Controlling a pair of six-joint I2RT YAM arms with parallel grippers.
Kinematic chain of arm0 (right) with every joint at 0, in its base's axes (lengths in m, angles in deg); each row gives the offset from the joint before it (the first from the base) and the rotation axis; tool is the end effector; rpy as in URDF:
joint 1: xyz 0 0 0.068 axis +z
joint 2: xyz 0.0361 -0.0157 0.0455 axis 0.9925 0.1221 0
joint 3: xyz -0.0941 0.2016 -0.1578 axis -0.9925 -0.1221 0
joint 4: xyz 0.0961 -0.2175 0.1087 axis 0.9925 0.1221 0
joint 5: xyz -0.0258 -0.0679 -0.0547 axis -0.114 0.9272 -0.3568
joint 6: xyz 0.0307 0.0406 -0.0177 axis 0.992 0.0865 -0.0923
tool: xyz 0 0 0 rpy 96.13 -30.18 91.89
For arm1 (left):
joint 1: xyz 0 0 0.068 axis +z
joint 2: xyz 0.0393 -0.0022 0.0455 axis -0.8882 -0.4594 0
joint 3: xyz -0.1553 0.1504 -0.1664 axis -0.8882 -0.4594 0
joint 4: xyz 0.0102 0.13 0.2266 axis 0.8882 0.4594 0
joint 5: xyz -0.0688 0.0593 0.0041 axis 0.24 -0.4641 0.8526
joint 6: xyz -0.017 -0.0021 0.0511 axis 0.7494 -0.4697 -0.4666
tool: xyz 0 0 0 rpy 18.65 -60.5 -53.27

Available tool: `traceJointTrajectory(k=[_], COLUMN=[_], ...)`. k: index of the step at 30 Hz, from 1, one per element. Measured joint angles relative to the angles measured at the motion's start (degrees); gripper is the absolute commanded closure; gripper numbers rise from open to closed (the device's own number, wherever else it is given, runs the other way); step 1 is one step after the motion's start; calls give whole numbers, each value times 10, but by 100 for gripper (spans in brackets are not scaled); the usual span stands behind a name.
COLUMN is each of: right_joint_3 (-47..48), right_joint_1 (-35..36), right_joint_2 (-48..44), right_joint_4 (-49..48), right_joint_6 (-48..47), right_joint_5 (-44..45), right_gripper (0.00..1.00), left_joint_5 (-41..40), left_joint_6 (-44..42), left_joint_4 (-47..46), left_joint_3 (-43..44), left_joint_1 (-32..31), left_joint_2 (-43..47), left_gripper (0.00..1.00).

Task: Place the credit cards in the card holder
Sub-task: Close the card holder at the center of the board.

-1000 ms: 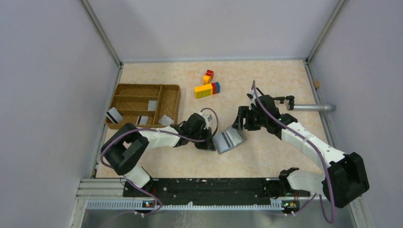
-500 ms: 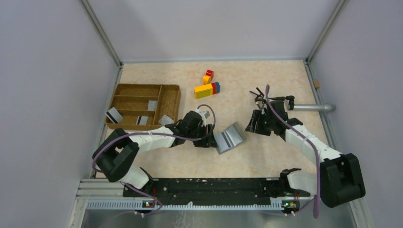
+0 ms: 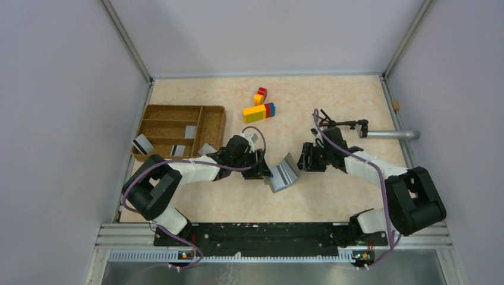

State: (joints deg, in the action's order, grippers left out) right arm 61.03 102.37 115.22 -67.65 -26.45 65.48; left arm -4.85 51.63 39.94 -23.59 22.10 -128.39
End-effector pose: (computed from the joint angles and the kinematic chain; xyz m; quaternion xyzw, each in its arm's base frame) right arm 0.2315 0.0937 0.1623 -0.0032 0.9437 0.2547 0.2110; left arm 0.2184 -0.2045 0.1560 0.0284 0.9045 -0.3938 0.1615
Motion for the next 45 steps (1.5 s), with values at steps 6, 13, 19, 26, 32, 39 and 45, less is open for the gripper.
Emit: traceJointTrajectory(k=[6, 13, 19, 26, 32, 39, 45], right_joint_3=[0, -9, -8, 5, 8, -6, -71], right_joint_1=[53, 85, 130, 163, 168, 164, 132], right_joint_2=[0, 19, 47, 68, 72, 69, 48], right_joint_4=[-43, -88, -104, -114, -120, -144, -223], right_joint_6=[6, 32, 52, 69, 85, 104, 138], right_joint_5=[-55, -67, -55, -29, -16, -23, -77], right_gripper=[44, 43, 41, 41, 43, 43, 45], left_joint_5=[8, -7, -31, -36, -35, -40, -38], left_joint_6=[2, 7, 13, 13, -2, -28, -34], left_joint_4=[-36, -55, -62, -66, -61, -54, -57], left_joint_3=[-11, -64, -83, -77, -61, -39, -36], left_joint_1=[10, 21, 21, 21, 21, 21, 21], left_joint_2=[-7, 35, 86, 70, 17, -12, -17], left_gripper=[45, 40, 26, 31, 58, 73, 77])
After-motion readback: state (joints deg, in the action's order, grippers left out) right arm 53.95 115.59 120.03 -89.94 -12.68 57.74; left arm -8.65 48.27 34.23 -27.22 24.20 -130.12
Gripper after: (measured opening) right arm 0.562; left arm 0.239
